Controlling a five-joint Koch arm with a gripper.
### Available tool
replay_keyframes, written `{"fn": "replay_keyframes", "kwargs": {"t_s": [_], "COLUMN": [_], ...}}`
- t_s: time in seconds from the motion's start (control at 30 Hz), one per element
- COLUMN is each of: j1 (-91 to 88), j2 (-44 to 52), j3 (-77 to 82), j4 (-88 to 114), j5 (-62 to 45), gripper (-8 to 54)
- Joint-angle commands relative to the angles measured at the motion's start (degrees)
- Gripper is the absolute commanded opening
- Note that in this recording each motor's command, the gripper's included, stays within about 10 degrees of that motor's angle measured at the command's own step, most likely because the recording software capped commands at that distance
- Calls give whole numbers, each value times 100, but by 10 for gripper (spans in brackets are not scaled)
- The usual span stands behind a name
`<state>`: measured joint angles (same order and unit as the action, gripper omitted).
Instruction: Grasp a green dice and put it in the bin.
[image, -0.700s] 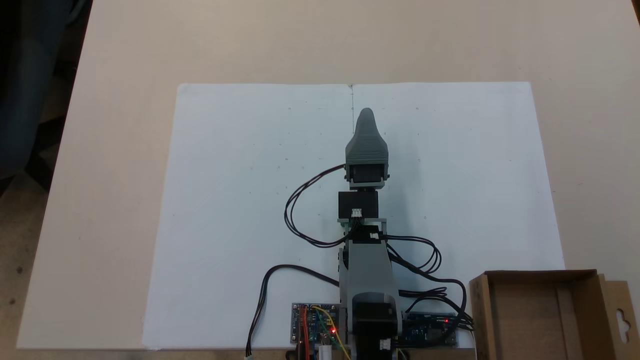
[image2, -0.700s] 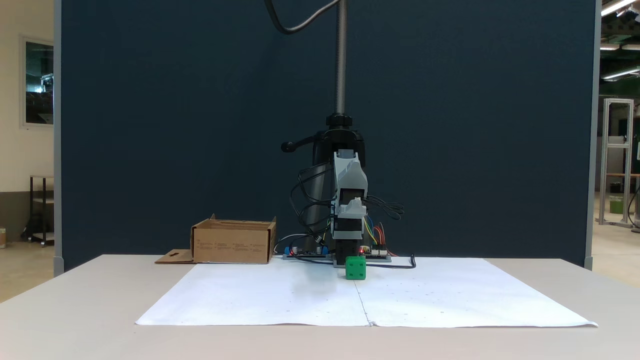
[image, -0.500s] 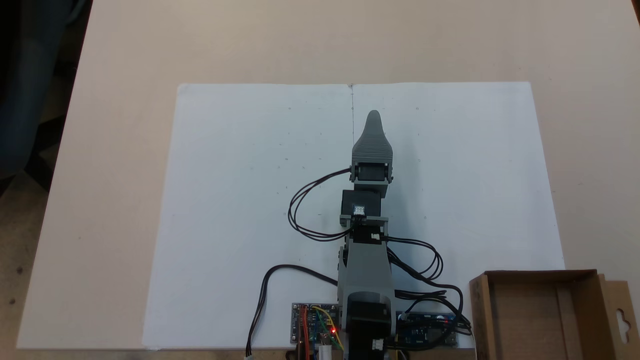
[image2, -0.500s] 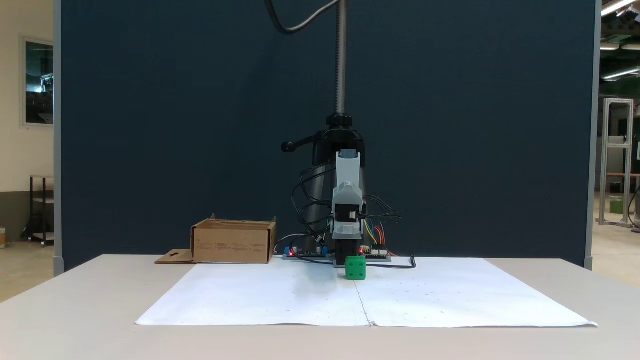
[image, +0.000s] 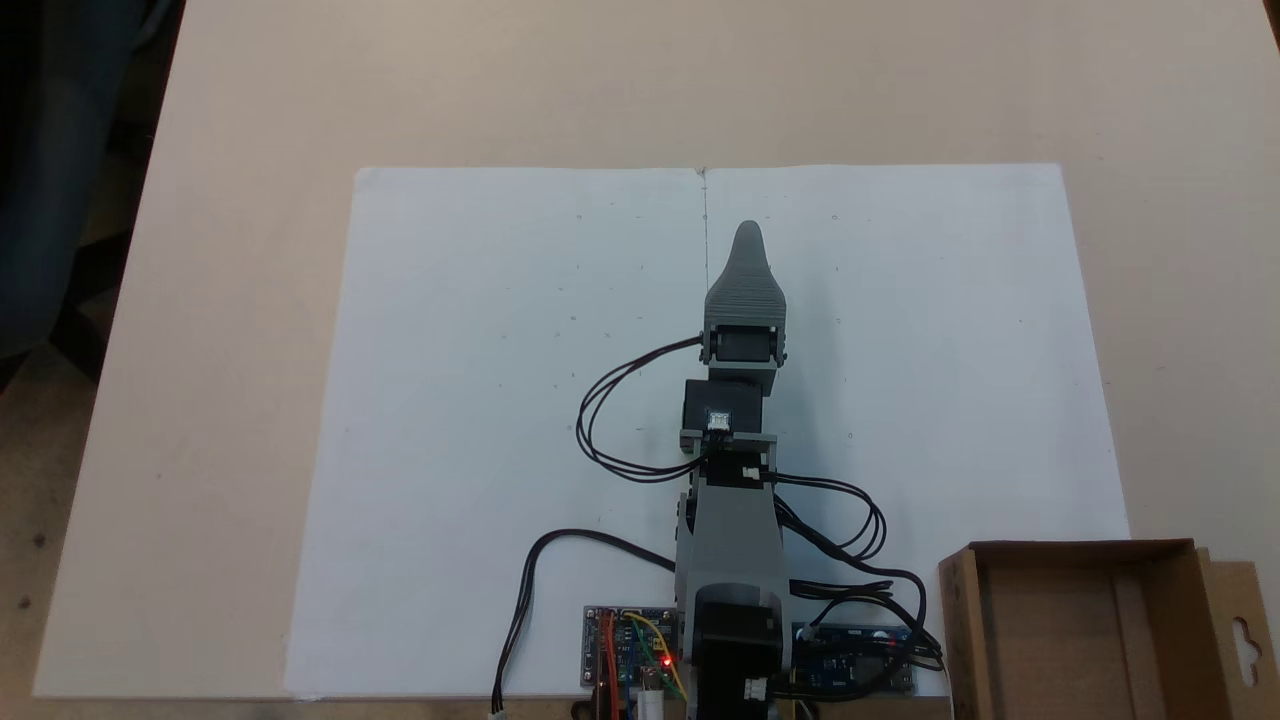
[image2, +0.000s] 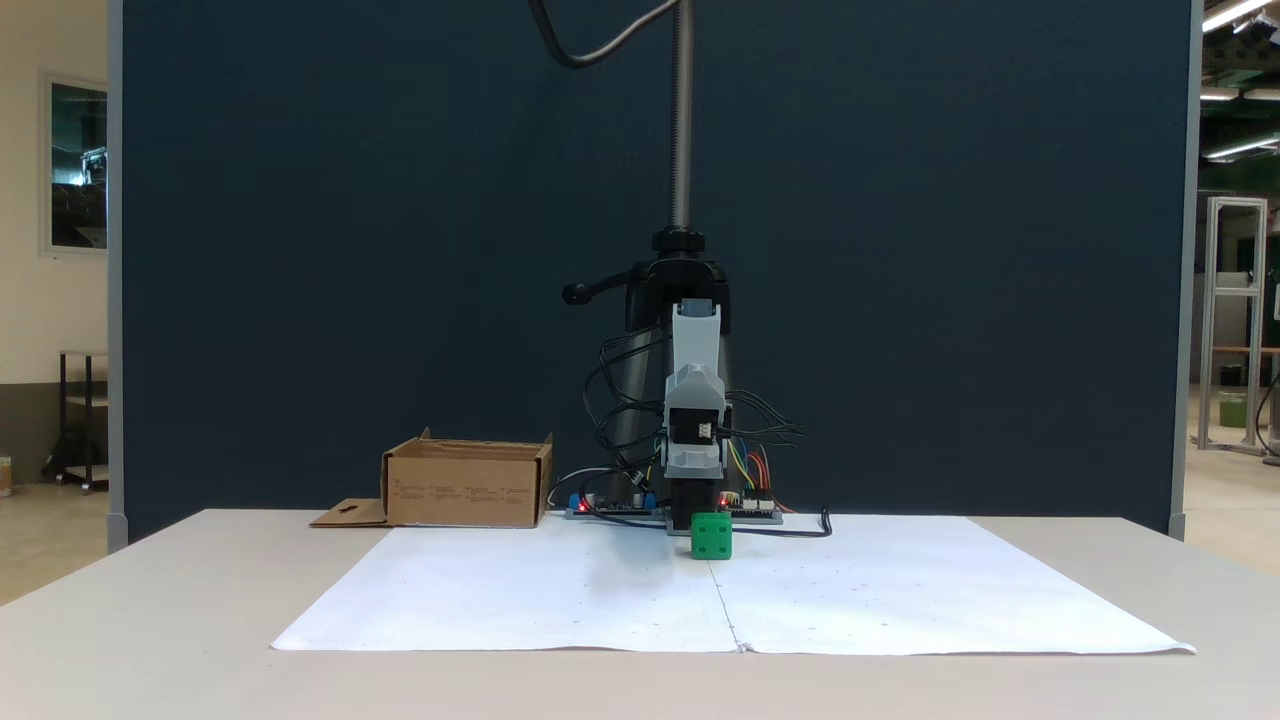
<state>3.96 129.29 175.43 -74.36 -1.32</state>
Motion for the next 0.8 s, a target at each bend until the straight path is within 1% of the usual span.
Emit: {"fn": "replay_keyframes", "kwargs": {"t_s": [0.0, 0.67, 0.77], "j1": [44, 97, 114], "j2": [624, 624, 633], "j3": [369, 211, 26], "j4": [-158, -149, 193], "j5": [-369, -378, -369], "gripper": [431, 431, 431]}}
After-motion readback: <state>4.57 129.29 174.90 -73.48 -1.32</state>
